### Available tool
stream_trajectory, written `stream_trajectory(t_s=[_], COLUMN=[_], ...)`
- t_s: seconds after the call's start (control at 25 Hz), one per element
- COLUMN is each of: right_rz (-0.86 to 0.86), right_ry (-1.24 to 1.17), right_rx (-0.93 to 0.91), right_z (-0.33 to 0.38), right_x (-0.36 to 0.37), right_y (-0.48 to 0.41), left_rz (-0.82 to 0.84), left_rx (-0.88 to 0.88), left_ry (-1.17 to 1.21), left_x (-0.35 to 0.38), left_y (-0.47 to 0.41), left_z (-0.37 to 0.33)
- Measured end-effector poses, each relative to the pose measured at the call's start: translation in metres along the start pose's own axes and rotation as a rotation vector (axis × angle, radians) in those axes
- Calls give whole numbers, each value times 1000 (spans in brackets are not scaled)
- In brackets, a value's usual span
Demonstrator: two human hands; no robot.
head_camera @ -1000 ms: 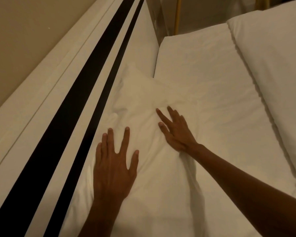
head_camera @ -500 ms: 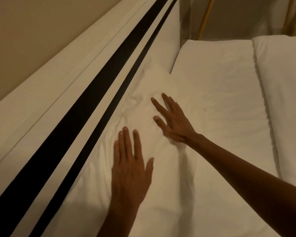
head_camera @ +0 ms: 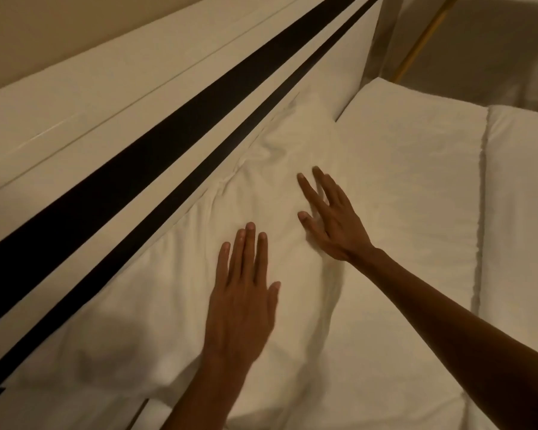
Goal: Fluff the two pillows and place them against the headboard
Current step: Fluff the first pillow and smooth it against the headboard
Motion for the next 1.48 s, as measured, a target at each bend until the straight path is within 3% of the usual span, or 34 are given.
stream_trajectory(t_s=[0.16, 0.28, 0.4, 0.48, 0.64, 0.8, 0.88, 1.0, 1.2, 1.32, 1.48], right_rz=[88, -29, -81, 20, 303, 411, 381, 192, -139, -88, -87], right_ry=[-58, -257, -317, -370, -361, -257, -285, -469, -607, -734, -933], right_rx=[322, 447, 526, 619, 622, 636, 653, 714, 878, 919, 1031], right_z=[-42, -58, -66, -73, -83, -102, -100, -76, 14, 89, 150], right_x=[9, 5, 4, 8, 20, 11, 6, 17, 56, 71, 88], right_y=[11, 21, 29, 32, 27, 12, 12, 40, 135, 169, 189], left_rz=[33, 0, -6, 32, 133, 145, 152, 132, -83, -35, 4], left_rx=[77, 140, 358, 502, 535, 554, 572, 552, 465, 373, 447], left_ry=[-24, 39, 22, -49, -143, -149, -133, -95, -137, -209, -166], left_x=[20, 19, 27, 44, 71, 74, 72, 57, -5, -26, -31], left_y=[29, 48, 48, 42, 35, 51, 58, 54, -11, -23, 1], left_z=[11, 2, -18, -27, -15, 4, 7, 0, 8, 42, 78])
Point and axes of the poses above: each hand's wrist, its own y-axis away from the middle knuckle, its own x-axis out of the palm, z = x × y, the point moved 1 cm from there along -y, towards the middle knuckle, and after that the axes turned 3 degrees about -y, right-handed, at the moved point
